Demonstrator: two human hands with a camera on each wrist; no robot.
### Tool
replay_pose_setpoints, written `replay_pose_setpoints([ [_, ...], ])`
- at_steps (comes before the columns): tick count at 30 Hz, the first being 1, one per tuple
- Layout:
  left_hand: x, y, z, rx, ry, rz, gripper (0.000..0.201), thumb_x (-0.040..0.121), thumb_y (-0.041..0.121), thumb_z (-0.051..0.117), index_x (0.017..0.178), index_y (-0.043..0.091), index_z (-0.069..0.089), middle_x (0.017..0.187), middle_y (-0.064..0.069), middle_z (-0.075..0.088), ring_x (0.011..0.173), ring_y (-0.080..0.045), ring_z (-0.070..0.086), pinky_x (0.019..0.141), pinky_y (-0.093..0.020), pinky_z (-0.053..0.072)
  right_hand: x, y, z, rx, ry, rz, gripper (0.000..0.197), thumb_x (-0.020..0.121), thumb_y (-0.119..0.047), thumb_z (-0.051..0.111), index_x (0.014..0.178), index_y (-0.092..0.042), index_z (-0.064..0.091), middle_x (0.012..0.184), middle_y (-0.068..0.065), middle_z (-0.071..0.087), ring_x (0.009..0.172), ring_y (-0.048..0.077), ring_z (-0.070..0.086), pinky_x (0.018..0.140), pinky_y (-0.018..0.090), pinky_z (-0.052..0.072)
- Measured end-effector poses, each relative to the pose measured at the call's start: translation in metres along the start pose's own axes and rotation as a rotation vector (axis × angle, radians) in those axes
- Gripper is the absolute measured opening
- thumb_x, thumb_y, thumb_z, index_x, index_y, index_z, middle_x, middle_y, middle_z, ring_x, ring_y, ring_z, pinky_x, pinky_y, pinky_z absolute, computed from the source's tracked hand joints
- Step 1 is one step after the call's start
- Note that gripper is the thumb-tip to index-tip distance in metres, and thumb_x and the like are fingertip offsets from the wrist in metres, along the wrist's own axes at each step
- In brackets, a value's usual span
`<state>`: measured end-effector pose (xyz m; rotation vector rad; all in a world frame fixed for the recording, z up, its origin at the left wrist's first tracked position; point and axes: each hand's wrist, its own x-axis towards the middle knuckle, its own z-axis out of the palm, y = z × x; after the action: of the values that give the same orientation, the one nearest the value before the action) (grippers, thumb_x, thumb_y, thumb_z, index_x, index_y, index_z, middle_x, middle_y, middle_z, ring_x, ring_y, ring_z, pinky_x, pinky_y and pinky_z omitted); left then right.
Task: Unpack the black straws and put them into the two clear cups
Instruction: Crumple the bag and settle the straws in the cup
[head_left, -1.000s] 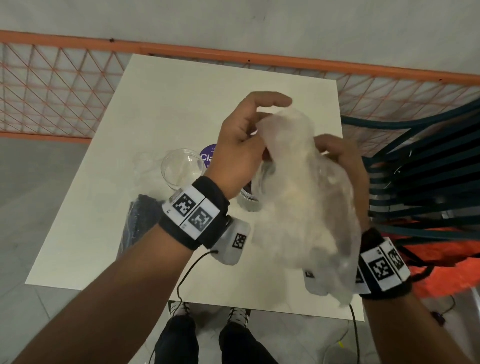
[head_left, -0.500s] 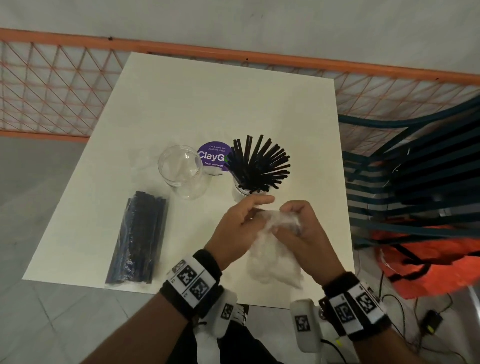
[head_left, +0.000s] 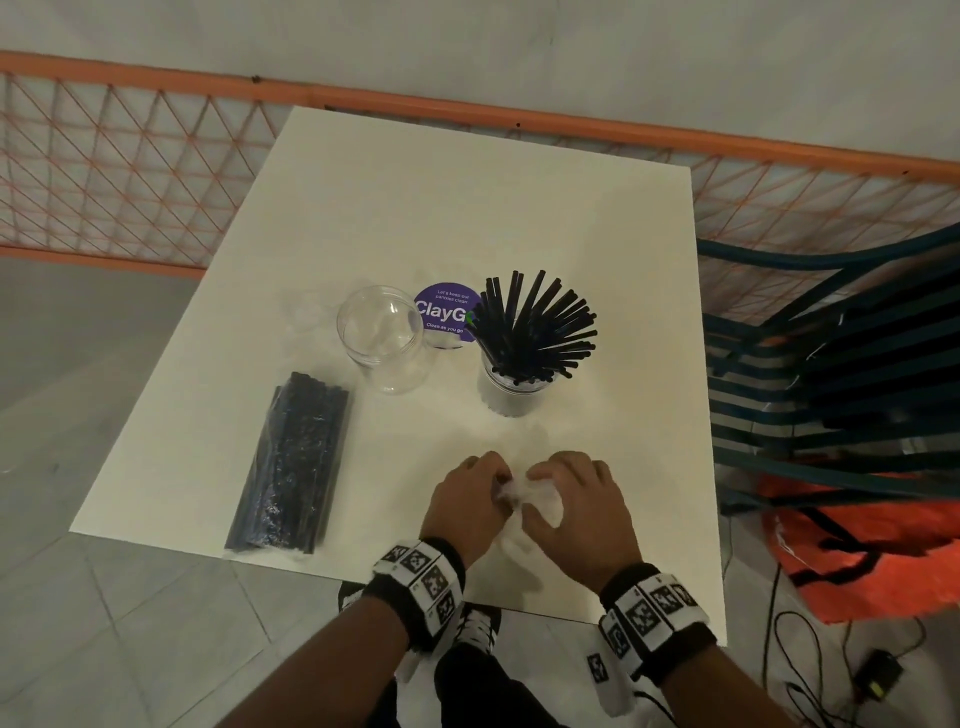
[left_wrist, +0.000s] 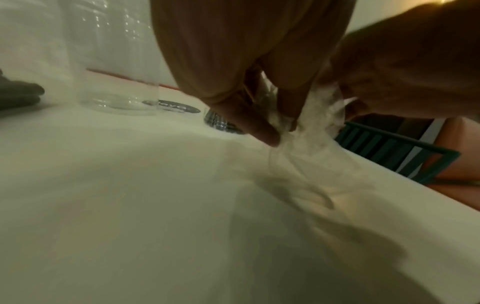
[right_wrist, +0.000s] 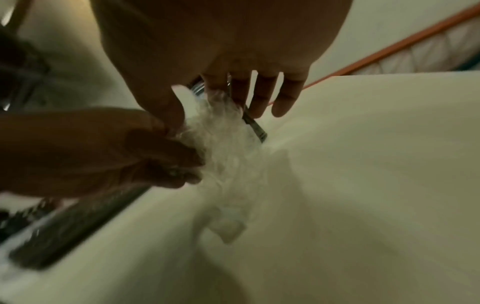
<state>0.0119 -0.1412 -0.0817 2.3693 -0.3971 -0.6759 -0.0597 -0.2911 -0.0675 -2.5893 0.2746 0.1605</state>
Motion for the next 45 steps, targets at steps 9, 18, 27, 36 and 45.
replay_pose_setpoints([
  [9,0.006,-0.01,-0.005,0.088,-0.156,0.026,0.043,0.085,0.033,0.071,0.126,0.03,0.056,0.124,0.001,0.054,0.101,-0.02,0.063,0.094,-0.037,0.053,0.014,0.0,0.024,-0.176,-0.227,0.143,0.025,0.092,-0.029,0.051,0.114,-0.017,0.047,0.118,0.005,0.049,0.083,0.027,0.061,0.066,0.038,0.053],
  [18,-0.004,-0.008,-0.023,0.218,-0.138,0.062,0.047,0.086,0.051,0.058,0.13,0.041,0.047,0.129,0.012,0.054,0.115,-0.014,0.059,0.09,-0.036,0.054,0.028,-0.013,-0.007,-0.12,-0.011,0.311,0.057,0.069,-0.074,0.048,0.109,-0.033,0.054,0.116,-0.006,0.057,0.106,0.021,0.051,0.083,0.037,0.046],
  [27,0.018,0.013,-0.083,-0.052,0.096,0.011,0.087,0.067,0.075,0.071,0.138,0.033,0.041,0.13,0.008,0.054,0.108,-0.011,0.06,0.089,-0.036,0.055,0.057,-0.002,-0.051,-0.039,0.059,0.393,0.094,0.066,-0.081,0.058,0.138,-0.026,0.035,0.14,0.002,0.051,0.125,0.027,0.048,0.096,0.048,0.046],
  [36,0.087,0.044,-0.106,-0.246,0.041,0.23,0.133,0.043,0.08,0.082,0.153,0.035,0.022,0.144,0.01,0.054,0.134,-0.018,0.051,0.111,-0.05,0.044,0.12,-0.006,-0.082,0.437,0.011,0.007,0.103,0.053,-0.059,0.087,0.138,-0.04,0.031,0.128,-0.024,0.053,0.118,-0.009,0.051,0.104,0.023,0.046],
  [45,0.106,0.09,-0.107,0.066,-0.011,0.302,0.139,0.048,0.105,0.029,0.156,0.018,0.021,0.15,-0.01,0.042,0.139,-0.03,0.036,0.116,-0.052,0.031,0.146,-0.017,-0.086,0.383,0.06,-0.021,0.08,0.067,-0.055,0.068,0.134,-0.017,0.044,0.123,-0.004,0.059,0.113,0.018,0.058,0.094,0.035,0.053],
])
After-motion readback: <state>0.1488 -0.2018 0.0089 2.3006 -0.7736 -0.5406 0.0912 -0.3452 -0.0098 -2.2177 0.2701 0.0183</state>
